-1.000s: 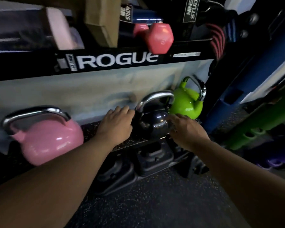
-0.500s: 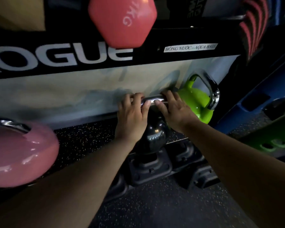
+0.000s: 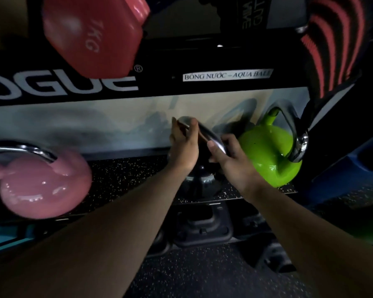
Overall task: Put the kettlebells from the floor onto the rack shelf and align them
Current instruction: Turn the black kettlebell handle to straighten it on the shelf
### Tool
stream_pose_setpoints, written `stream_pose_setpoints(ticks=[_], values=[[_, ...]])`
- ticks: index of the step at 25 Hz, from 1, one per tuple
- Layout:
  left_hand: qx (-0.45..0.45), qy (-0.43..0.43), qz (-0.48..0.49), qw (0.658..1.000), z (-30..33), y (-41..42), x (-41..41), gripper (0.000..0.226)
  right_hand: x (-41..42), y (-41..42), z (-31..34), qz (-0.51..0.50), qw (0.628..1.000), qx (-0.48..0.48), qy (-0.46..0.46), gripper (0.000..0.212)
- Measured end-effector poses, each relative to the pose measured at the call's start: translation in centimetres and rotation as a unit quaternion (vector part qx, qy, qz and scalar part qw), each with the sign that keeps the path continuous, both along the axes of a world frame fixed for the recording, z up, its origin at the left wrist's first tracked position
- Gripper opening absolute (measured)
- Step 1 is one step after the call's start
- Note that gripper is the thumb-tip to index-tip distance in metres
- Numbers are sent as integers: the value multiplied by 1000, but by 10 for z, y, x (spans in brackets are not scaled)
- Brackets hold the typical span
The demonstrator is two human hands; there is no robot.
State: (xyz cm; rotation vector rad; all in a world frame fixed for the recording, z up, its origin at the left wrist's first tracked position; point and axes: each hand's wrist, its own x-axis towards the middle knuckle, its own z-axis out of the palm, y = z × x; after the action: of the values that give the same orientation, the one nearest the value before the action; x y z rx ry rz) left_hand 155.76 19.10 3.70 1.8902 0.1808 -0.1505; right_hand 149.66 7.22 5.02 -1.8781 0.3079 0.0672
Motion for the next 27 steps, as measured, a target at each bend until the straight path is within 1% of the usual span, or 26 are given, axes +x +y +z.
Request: stream_pose_setpoints(ticks=[1,4,7,9,11,13,15,17,19,21,27], values=[[-2,-3,2,1000,-2,-1,1,77,-1,5,1,-5,1000,31,0,24],[-22,0,-21,1000,2,7,19,67,-12,25,0,-2,997,78,-2,40],[-63,-28,-57,996,0,7,19,64,-20,32,-1,-12,994,111,-5,41],[-73,-28,-60,995,-5,6,18,65,-11,28,-1,-18,992,127,-13,39],[-70,-11,-73,995,-8,6,19,70,0,28,0,-27,987,160,-19,41],[-81,-15,-76,994,-8,6,19,72,4,34,2,-50,980,192,-25,40],[-85,-24,-57,995,-7,7,21,63,3,43,1,-64,977,201,-25,40],[-77,-30,-62,995,-4,12,27,58,3,53,2,-69,974,213,-24,40],[-51,-20,-84,995,-1,18,31,57,6,60,-1,-80,973,215,-25,41],[-44,-11,-103,994,0,22,32,57,8,64,-5,-93,973,209,-30,41],[-58,-25,-88,994,-2,22,33,56,10,65,-3,-96,975,201,-22,40]])
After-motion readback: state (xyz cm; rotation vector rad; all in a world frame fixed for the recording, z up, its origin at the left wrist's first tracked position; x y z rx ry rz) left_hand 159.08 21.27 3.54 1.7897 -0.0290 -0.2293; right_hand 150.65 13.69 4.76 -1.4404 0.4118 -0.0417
